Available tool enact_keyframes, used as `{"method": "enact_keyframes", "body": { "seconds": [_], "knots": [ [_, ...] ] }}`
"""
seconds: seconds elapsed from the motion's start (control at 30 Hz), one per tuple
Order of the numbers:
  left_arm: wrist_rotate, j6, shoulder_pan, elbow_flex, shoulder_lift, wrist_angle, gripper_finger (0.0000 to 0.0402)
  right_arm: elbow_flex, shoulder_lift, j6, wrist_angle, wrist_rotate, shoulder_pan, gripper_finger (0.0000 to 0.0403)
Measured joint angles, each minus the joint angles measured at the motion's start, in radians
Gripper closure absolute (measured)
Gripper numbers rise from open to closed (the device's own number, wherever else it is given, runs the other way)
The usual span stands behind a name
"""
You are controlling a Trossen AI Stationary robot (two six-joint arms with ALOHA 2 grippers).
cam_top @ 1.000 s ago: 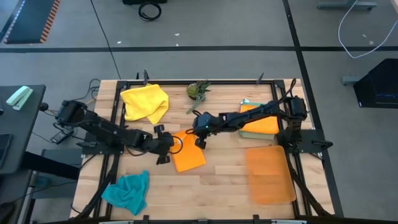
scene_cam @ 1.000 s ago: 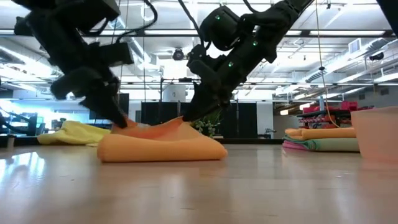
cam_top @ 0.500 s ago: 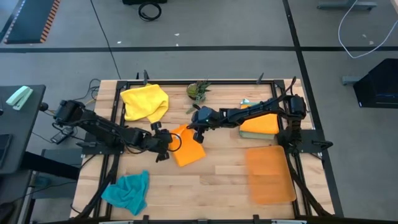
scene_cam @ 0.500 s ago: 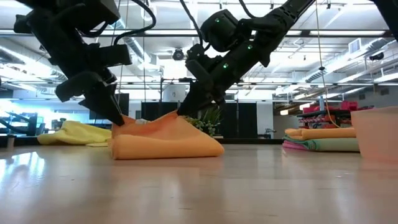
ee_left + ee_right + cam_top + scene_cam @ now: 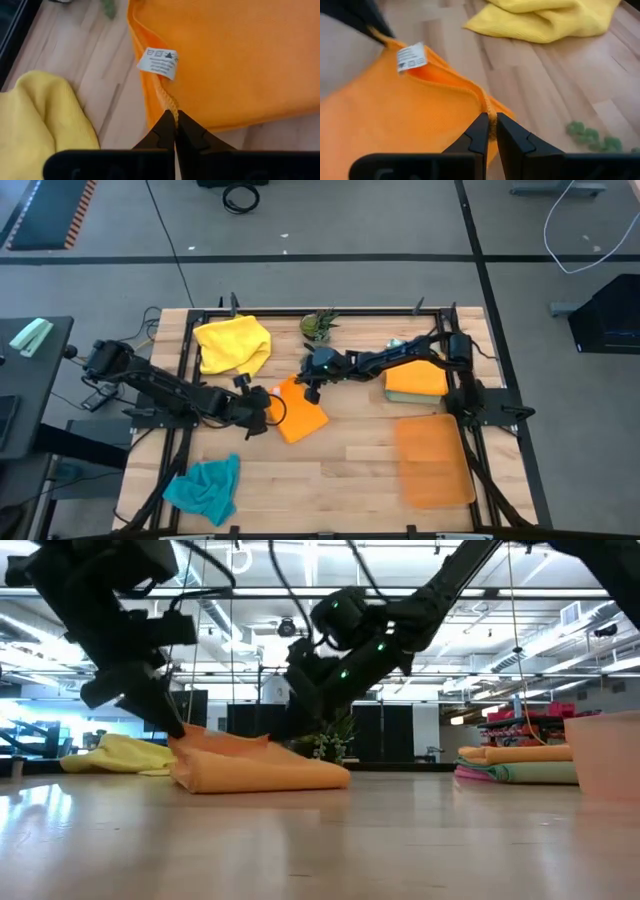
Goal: Fold microfiber towels
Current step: Fold the orange microfiber towel
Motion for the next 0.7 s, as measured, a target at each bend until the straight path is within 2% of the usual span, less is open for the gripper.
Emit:
{"method": "enact_keyframes", "body": {
  "seconds": [0.13, 0.3, 0.43, 0.53, 0.7],
  "knots": [
    [0.027, -0.007, 0.032, -0.009, 0.008, 0.011, 0.038, 0.031, 0.041, 0.006, 0.001, -0.001, -0.01, 0.0361],
    [0.031, -0.019, 0.057, -0.01, 0.007, 0.008, 0.0323, 0.032, 0.052, 0.03, -0.006, 0.001, -0.009, 0.0361],
    [0.024, -0.02, 0.083, -0.008, 0.003, 0.001, 0.0285, 0.032, 0.055, 0.052, 0.0, 0.058, -0.009, 0.0354],
    [0.024, -0.044, 0.09, -0.008, -0.008, -0.003, 0.0273, 0.032, 0.048, 0.053, -0.008, 0.108, -0.009, 0.0338],
    [0.023, -0.017, 0.082, -0.007, -0.027, 0.04, 0.0274, 0.031, -0.001, 0.044, -0.016, 0.132, -0.012, 0.0289]
  ]
}}
